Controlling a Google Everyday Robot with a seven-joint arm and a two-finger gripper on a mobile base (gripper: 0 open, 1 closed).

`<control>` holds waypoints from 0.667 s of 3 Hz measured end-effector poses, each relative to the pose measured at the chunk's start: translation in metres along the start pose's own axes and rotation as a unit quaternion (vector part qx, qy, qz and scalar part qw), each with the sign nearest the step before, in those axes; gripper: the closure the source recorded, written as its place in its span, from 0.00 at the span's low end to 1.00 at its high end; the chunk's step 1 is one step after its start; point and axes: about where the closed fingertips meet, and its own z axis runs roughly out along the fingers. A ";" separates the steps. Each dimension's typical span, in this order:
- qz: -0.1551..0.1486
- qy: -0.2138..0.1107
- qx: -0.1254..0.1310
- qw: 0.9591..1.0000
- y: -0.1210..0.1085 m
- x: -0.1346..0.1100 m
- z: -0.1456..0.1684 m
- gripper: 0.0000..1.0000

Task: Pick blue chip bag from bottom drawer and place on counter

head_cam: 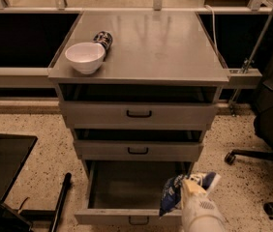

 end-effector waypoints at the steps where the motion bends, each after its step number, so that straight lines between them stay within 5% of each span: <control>1: -0.003 -0.002 0.025 1.000 -0.012 -0.007 -0.032 1.00; 2: -0.002 -0.001 0.011 1.000 -0.005 -0.006 -0.025 1.00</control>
Offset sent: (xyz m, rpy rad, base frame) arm -0.0211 -0.0020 -0.0038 0.0110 0.0329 -0.0184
